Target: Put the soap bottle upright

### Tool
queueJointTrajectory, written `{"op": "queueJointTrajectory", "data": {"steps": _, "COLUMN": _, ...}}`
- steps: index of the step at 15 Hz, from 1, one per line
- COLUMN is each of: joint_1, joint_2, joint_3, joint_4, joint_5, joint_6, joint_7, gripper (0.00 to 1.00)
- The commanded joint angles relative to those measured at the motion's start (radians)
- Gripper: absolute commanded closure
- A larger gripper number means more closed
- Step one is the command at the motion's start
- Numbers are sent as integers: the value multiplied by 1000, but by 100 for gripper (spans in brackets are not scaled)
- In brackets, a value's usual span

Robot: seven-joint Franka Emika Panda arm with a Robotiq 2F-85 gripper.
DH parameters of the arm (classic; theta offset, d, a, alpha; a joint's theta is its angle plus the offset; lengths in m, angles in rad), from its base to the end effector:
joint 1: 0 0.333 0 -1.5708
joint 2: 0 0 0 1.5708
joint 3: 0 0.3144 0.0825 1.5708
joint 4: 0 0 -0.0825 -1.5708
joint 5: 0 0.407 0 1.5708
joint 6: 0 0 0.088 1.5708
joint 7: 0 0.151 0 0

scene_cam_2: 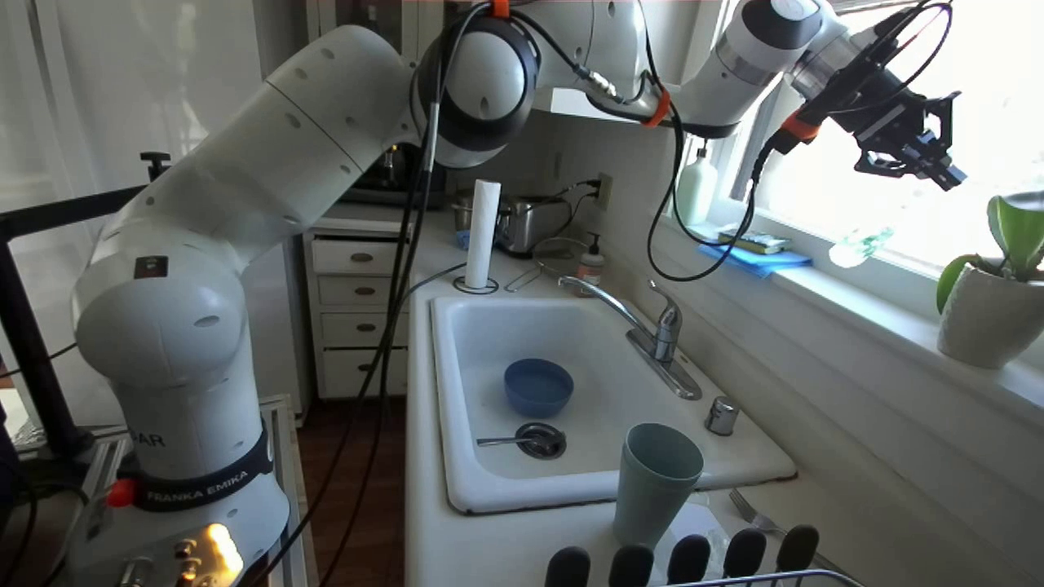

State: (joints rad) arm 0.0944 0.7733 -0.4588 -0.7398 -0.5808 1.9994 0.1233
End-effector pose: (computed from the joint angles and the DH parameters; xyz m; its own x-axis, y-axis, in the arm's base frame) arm 0.7967 -0.1765 0.5803 0.8923 0.0605 0.4474 -0.3239 -0.6047 0.7276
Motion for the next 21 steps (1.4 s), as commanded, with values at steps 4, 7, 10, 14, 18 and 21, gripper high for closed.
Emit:
{"op": "queueJointTrajectory", "data": {"steps": 4, "joint_1": 0, "joint_2": 7, "joint_3": 0, "joint_4": -4, "joint_5": -2, "joint_6": 3, "joint_7": 1, "gripper": 94}}
{"op": "queueJointTrajectory", "data": {"steps": 7, "joint_1": 13, "joint_2": 19, "joint_3": -12, "joint_4": -2, "joint_5": -30, "joint_6": 11, "joint_7": -15, "gripper": 99}}
{"op": "queueJointTrajectory", "data": {"steps": 10, "joint_1": 31, "joint_2": 40, "joint_3": -28, "joint_4": 10, "joint_5": -71, "joint_6": 19, "joint_7": -53, "gripper": 99}}
{"op": "queueJointTrajectory", "data": {"steps": 14, "joint_1": 65, "joint_2": 70, "joint_3": -62, "joint_4": 24, "joint_5": -171, "joint_6": 38, "joint_7": -90, "gripper": 99}}
{"op": "queueJointTrajectory", "data": {"steps": 18, "joint_1": 84, "joint_2": 100, "joint_3": -79, "joint_4": 20, "joint_5": -247, "joint_6": 88, "joint_7": -107, "gripper": 99}}
{"op": "queueJointTrajectory", "data": {"steps": 21, "joint_1": 91, "joint_2": 122, "joint_3": -91, "joint_4": 24, "joint_5": -292, "joint_6": 129, "joint_7": -108, "gripper": 99}}
